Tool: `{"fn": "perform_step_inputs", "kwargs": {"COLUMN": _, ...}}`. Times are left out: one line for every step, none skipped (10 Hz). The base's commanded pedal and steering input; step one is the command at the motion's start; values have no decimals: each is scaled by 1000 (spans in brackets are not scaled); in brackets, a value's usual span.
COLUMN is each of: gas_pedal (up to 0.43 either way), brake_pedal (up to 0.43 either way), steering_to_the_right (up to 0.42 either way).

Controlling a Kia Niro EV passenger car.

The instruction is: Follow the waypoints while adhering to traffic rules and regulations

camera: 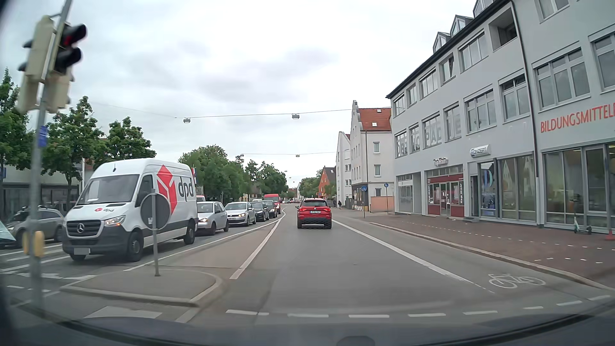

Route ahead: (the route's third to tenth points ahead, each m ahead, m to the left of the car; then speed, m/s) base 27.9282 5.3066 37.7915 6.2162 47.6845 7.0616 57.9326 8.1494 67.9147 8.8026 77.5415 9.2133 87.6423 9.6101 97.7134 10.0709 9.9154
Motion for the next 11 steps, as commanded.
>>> {"fn": "perform_step_inputs", "kwargs": {"gas_pedal": 228, "brake_pedal": 0, "steering_to_the_right": -19}}
{"fn": "perform_step_inputs", "kwargs": {"gas_pedal": 240, "brake_pedal": 0, "steering_to_the_right": -22}}
{"fn": "perform_step_inputs", "kwargs": {"gas_pedal": 240, "brake_pedal": 0, "steering_to_the_right": -25}}
{"fn": "perform_step_inputs", "kwargs": {"gas_pedal": 240, "brake_pedal": 0, "steering_to_the_right": -26}}
{"fn": "perform_step_inputs", "kwargs": {"gas_pedal": 240, "brake_pedal": 0, "steering_to_the_right": -26}}
{"fn": "perform_step_inputs", "kwargs": {"gas_pedal": 240, "brake_pedal": 0, "steering_to_the_right": -26}}
{"fn": "perform_step_inputs", "kwargs": {"gas_pedal": 240, "brake_pedal": 0, "steering_to_the_right": -26}}
{"fn": "perform_step_inputs", "kwargs": {"gas_pedal": 240, "brake_pedal": 0, "steering_to_the_right": -25}}
{"fn": "perform_step_inputs", "kwargs": {"gas_pedal": 240, "brake_pedal": 0, "steering_to_the_right": -20}}
{"fn": "perform_step_inputs", "kwargs": {"gas_pedal": 240, "brake_pedal": 0, "steering_to_the_right": -16}}
{"fn": "perform_step_inputs", "kwargs": {"gas_pedal": 240, "brake_pedal": 0, "steering_to_the_right": -12}}
